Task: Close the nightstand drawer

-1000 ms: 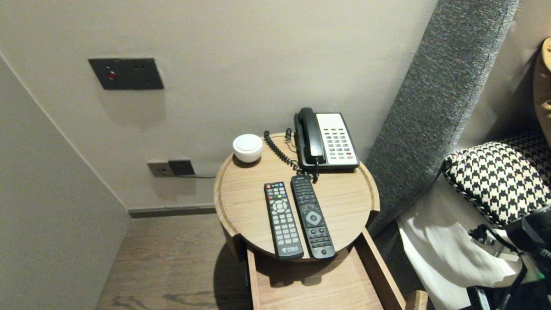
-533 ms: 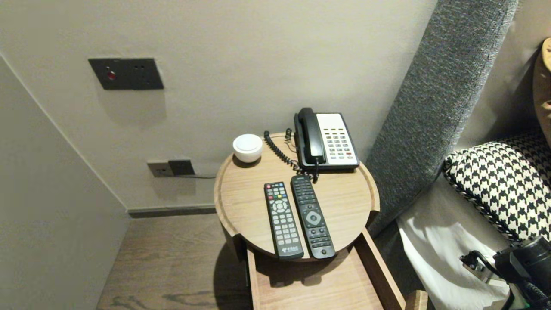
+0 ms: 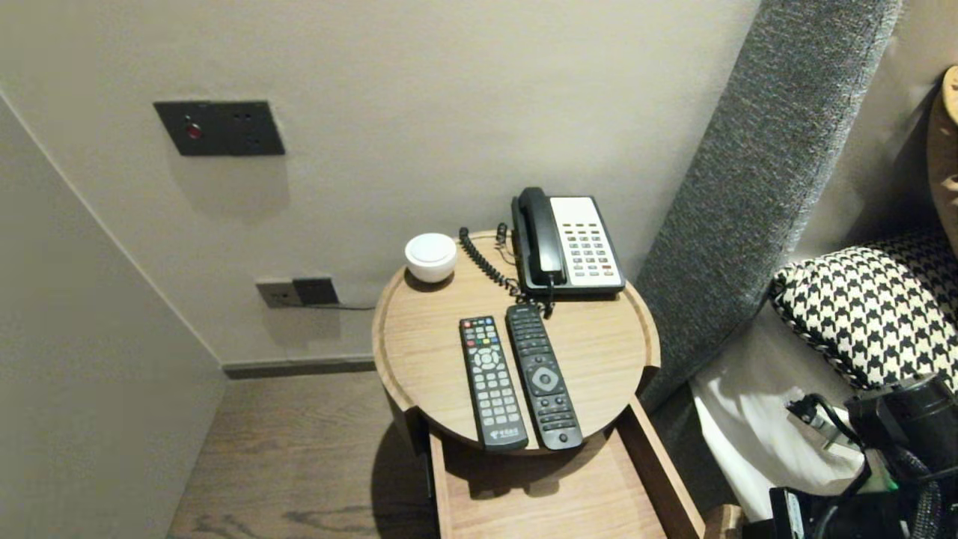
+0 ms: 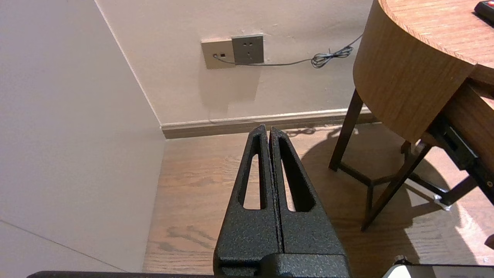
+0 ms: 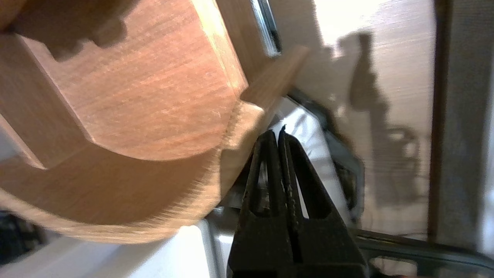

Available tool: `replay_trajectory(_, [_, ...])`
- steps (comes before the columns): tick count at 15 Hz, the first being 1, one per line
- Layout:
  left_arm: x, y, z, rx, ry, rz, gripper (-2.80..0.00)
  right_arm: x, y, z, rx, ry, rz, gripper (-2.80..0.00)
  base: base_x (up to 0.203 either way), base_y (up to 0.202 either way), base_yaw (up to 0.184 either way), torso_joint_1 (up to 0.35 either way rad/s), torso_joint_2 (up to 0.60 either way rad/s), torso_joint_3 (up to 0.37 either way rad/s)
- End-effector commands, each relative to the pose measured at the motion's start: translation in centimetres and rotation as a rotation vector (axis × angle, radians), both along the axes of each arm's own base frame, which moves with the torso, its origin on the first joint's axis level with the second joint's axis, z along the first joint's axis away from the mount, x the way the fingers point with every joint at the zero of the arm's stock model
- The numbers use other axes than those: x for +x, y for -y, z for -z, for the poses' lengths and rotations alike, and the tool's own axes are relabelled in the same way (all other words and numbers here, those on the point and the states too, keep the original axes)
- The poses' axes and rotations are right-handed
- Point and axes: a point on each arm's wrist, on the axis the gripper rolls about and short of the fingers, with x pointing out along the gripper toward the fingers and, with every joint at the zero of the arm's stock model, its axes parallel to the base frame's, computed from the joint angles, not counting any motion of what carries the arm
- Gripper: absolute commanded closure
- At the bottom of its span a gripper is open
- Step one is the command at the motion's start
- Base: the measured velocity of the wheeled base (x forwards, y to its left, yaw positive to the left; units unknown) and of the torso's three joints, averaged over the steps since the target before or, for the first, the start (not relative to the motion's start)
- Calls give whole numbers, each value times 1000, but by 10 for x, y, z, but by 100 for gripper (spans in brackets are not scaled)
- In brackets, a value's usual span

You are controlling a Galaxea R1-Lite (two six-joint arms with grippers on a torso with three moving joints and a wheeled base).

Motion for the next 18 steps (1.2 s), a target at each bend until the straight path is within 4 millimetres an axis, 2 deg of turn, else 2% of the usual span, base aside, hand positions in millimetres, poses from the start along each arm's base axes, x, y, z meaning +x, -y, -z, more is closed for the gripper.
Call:
replay_trajectory(1, [0, 0, 0, 1, 5, -1, 0, 13, -4, -4, 30, -7, 6, 0, 0, 0, 0, 0, 0, 0])
replay_trajectory(12, [0, 0, 0, 1, 2, -1, 0, 52, -9, -25, 54, 75, 35, 0, 0, 0, 0, 0, 0, 0])
replay_trajectory(18, [0, 0, 0, 1, 3, 0, 0, 44, -4, -38, 69, 127, 52, 0, 0, 0, 0, 0, 0, 0])
